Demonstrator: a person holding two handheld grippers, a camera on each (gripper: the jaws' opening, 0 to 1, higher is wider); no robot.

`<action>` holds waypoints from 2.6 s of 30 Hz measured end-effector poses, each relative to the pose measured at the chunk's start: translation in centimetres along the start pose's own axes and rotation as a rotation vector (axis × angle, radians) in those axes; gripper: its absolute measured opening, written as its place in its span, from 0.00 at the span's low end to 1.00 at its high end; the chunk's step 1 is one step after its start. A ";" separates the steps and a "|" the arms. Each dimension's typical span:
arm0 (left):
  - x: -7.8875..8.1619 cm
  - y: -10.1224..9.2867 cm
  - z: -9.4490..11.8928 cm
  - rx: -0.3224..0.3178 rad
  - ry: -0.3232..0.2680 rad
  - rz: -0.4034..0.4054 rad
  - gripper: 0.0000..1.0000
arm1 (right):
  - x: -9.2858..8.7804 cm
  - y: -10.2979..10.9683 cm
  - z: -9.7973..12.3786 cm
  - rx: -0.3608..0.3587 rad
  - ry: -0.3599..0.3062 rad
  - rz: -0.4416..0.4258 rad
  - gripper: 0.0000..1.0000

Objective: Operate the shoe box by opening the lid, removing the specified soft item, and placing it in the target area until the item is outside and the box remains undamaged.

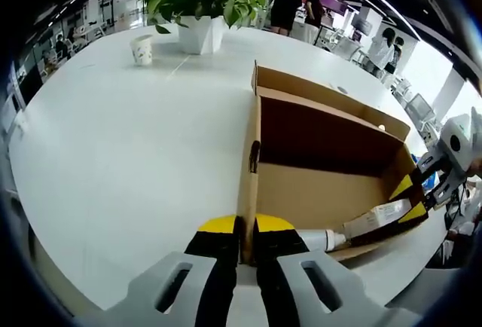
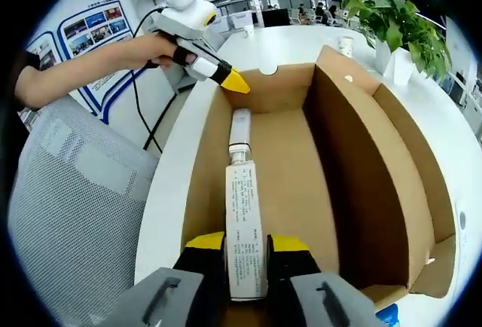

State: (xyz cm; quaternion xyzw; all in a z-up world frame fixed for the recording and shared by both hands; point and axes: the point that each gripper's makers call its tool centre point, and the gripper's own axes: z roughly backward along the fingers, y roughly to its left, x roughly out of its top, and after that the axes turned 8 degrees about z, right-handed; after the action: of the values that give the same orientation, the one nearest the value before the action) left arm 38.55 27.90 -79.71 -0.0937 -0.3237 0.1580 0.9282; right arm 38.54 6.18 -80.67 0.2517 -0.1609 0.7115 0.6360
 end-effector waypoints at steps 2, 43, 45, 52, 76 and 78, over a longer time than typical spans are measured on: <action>0.0 -0.1 0.1 -0.001 -0.001 0.002 0.04 | 0.2 0.2 -0.1 0.015 -0.010 -0.019 0.16; -0.1 0.1 0.1 0.000 -0.003 -0.002 0.04 | 3.6 0.0 4.5 -0.051 -0.054 0.051 0.14; 0.0 0.1 0.1 -0.002 -0.004 -0.001 0.04 | 3.8 0.1 5.0 -0.055 -0.055 0.057 0.14; 0.0 0.2 0.1 -0.010 -0.009 0.010 0.05 | 4.3 0.2 6.4 -0.067 -0.068 0.079 0.14; 0.0 0.2 0.0 -0.007 -0.012 0.006 0.05 | 5.7 0.2 11.7 -0.116 -0.114 0.119 0.14; 0.0 0.2 0.1 -0.006 -0.013 0.005 0.05 | 5.6 0.1 12.2 -0.120 -0.113 0.121 0.14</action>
State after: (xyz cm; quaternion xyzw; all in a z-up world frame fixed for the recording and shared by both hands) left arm 38.48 28.09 -79.71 -0.0964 -0.3302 0.1598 0.9253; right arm 39.90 4.09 -67.52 0.2429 -0.2539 0.7223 0.5957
